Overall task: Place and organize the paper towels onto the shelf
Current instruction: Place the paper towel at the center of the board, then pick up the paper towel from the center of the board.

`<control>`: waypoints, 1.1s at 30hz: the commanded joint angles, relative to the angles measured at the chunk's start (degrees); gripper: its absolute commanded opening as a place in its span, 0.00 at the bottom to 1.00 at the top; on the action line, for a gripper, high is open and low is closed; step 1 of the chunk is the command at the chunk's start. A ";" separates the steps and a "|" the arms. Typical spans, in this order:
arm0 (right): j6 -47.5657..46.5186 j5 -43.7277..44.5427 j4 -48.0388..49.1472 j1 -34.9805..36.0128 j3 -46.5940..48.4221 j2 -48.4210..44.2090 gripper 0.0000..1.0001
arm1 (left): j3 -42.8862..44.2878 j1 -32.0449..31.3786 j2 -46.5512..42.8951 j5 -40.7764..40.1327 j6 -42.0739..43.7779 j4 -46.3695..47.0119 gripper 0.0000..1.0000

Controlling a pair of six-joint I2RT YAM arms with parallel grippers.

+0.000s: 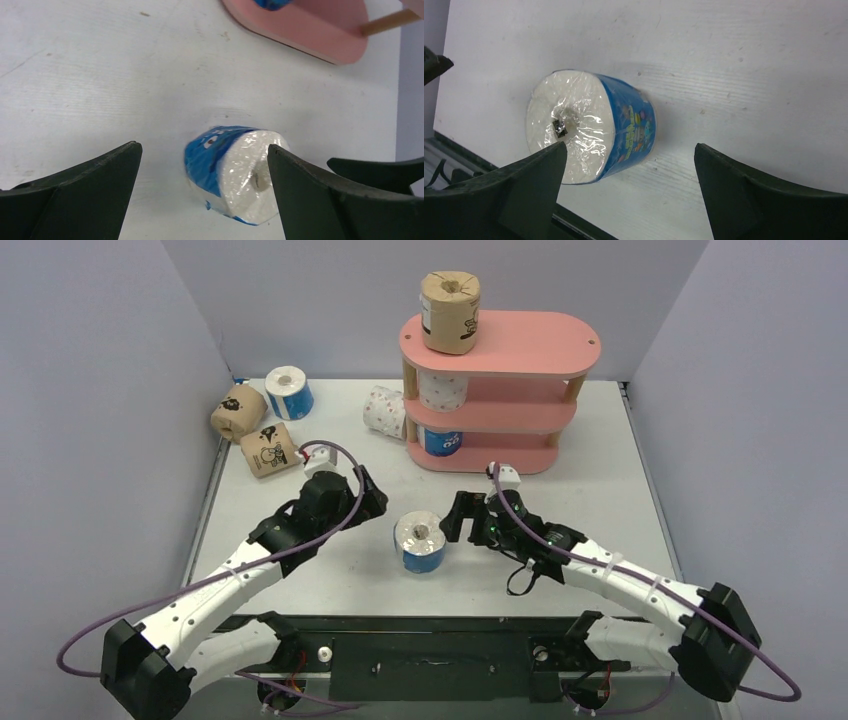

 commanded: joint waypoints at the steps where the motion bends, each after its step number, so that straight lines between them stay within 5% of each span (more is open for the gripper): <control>1: 0.14 -10.84 5.40 0.49 3.42 5.00 0.93 | -3.60 4.96 -2.48 1.72 -6.09 -4.20 0.96; 13: -1.22 -11.74 4.27 1.40 7.70 14.90 0.87 | -13.03 8.76 -13.85 4.36 -2.97 3.44 0.96; 28: 0.78 -10.68 5.27 1.40 8.85 19.20 0.75 | -15.01 9.35 -13.86 5.39 -2.90 4.87 0.96; 33: 1.44 -10.76 5.52 1.32 8.98 20.35 0.59 | -15.55 9.51 -14.03 5.59 -2.96 4.99 0.96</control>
